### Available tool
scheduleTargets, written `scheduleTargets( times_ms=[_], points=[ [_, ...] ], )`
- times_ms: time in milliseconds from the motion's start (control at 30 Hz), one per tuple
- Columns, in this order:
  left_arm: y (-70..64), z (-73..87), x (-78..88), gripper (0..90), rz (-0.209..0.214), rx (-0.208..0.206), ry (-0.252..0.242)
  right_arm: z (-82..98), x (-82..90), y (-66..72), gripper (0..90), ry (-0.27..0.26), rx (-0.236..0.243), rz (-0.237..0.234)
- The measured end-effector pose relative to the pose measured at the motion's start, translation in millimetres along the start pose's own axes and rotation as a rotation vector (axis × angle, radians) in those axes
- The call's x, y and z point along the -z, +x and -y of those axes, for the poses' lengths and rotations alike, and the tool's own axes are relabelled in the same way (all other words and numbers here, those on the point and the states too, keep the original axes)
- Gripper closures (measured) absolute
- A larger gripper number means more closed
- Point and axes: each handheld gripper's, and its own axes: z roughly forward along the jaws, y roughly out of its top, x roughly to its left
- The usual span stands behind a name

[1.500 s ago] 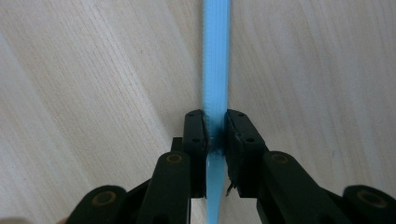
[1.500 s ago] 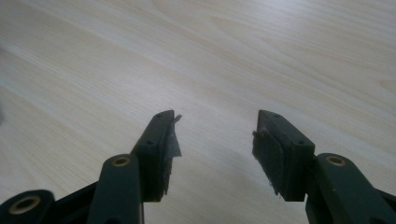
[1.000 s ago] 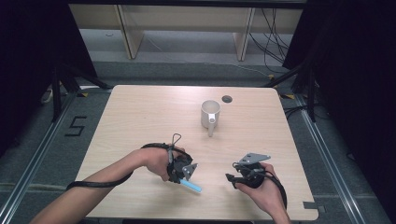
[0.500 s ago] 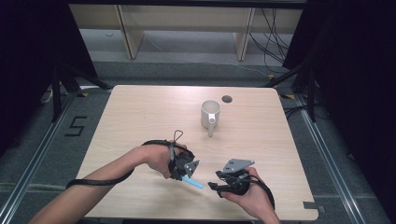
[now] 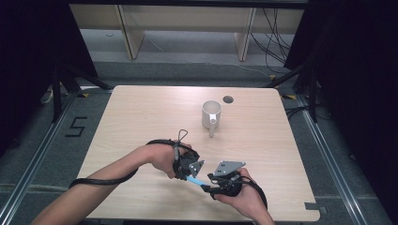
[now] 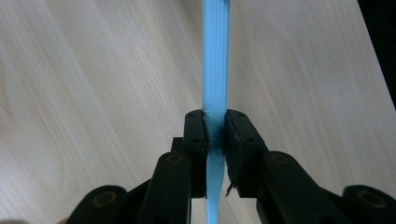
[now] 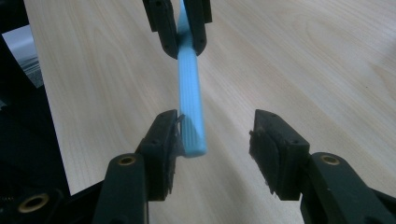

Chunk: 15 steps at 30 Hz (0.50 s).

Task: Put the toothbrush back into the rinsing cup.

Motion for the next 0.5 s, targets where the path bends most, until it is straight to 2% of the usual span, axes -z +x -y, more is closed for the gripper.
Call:
scheduleTargets(
  times_ms=[33,67,167,200,267,333,433,500],
  points=[
    [0.1,-0.3,0.1,78.6,-0.001,-0.002,0.0,-0.4,0.6,0.0,52.1,0.012,0.003,-0.002],
    [0.2,-0.5,-0.1,78.6,-0.006,-0.005,-0.003,-0.6,-0.2,-1.1,52.4,0.009,0.038,0.0],
    [0.5,-1.1,-0.1,78.7,-0.007,-0.003,-0.004,-0.6,-0.3,0.0,53.3,0.007,0.032,-0.001],
    [0.7,-1.5,0.2,78.7,-0.009,-0.003,-0.004,-0.7,-0.2,2.6,55.5,0.011,0.01,-0.004],
    [1.1,-2.9,1.7,78.7,-0.01,-0.003,-0.008,-1.2,-0.7,3.8,58.2,0.007,0.019,-0.005],
    [1.2,-3.2,2.0,78.7,-0.013,-0.007,-0.009,-2.0,-1.8,1.9,60.5,0.0,0.062,0.001],
    [1.1,-4.7,3.8,78.8,-0.015,-0.005,-0.012,-2.2,-3.4,3.5,63.1,0.0,0.046,-0.003],
    [1.0,-4.8,4.2,78.7,-0.015,-0.003,-0.014,-2.3,-3.9,3.4,64.6,-0.002,0.052,-0.003]
  ],
)
